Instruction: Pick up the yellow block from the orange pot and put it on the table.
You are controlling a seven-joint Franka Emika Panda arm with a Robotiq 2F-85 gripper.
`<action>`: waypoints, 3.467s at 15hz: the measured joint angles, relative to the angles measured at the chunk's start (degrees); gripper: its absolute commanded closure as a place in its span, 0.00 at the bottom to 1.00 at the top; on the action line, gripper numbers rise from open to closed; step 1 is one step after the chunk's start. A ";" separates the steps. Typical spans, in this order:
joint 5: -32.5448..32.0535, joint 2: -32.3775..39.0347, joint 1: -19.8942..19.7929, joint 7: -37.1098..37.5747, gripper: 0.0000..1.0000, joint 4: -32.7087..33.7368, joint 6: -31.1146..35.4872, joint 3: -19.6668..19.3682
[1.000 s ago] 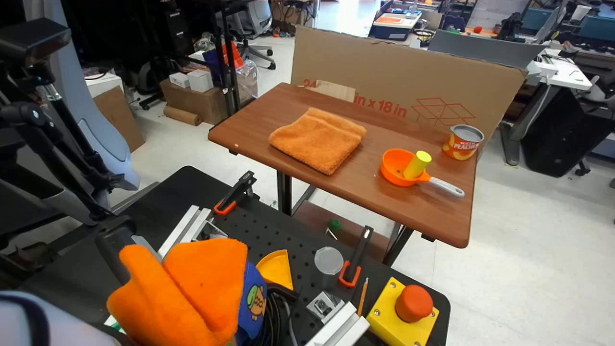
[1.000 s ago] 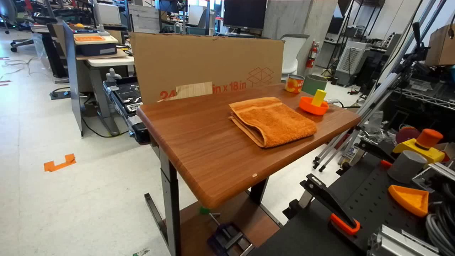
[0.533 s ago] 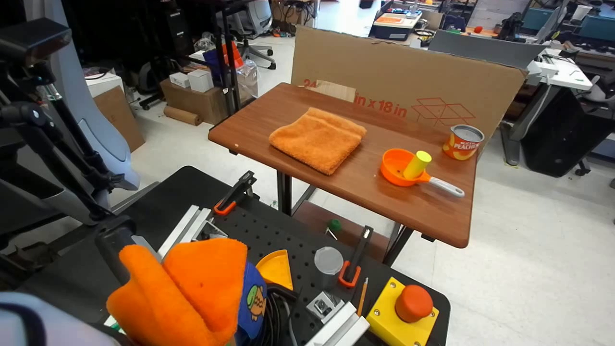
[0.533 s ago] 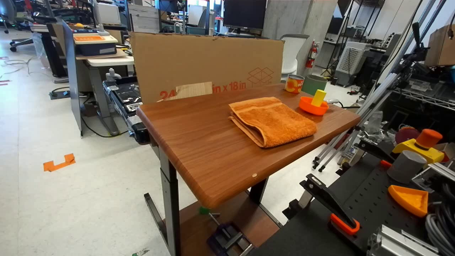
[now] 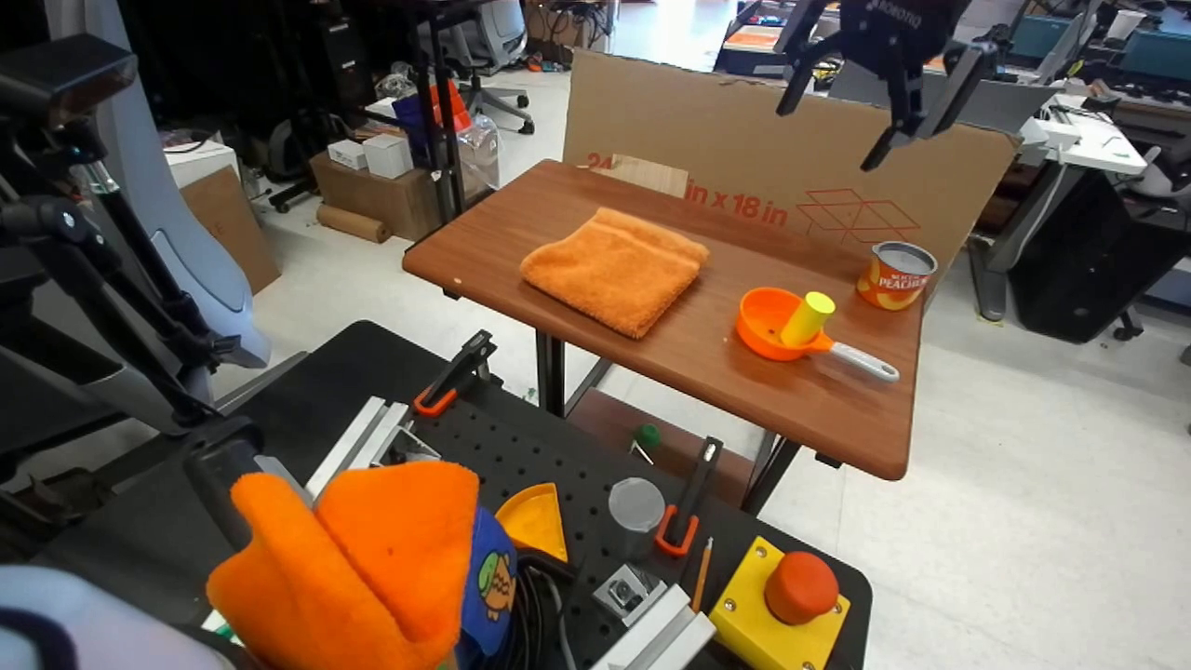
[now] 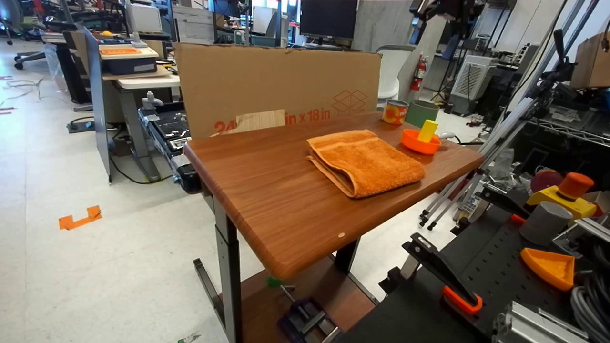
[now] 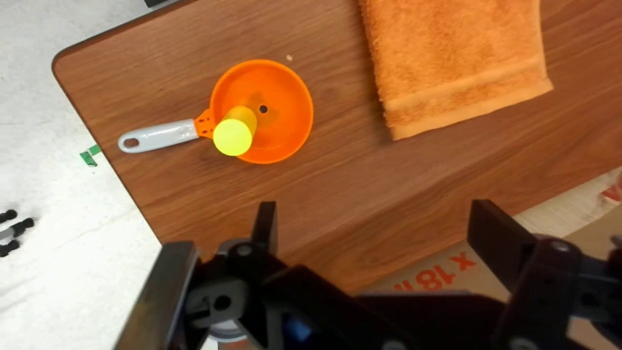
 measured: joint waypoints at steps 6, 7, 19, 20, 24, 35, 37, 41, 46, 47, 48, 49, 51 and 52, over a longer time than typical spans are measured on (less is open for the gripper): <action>-1.33 11.90 -0.77 -3.83 0.00 5.46 0.38 0.33; -2.10 12.71 -0.79 -3.84 0.00 5.66 0.96 0.33; -5.11 17.77 -2.76 -3.55 0.27 5.83 2.28 0.07; -5.10 17.81 -2.86 -3.55 0.33 5.82 2.28 0.07; -5.06 17.97 -3.09 -3.40 0.62 5.82 2.28 0.07; -4.47 16.12 -2.96 3.47 0.84 7.35 -3.08 0.60; -4.29 13.92 -2.37 5.66 0.84 8.08 -7.73 1.11; -4.31 9.66 0.71 13.26 0.84 10.29 -11.93 1.54; -4.20 11.05 3.71 19.74 0.84 16.56 -10.13 2.32; -4.20 12.38 3.99 20.59 0.84 18.39 -9.46 2.36; -4.19 14.11 4.16 21.59 0.84 20.53 -8.92 2.41; -4.20 16.13 4.27 22.53 0.84 22.85 -8.33 2.43; -4.17 21.09 4.34 24.67 0.84 28.49 -8.23 2.44; -4.14 23.65 4.34 25.75 0.84 31.35 -8.30 2.43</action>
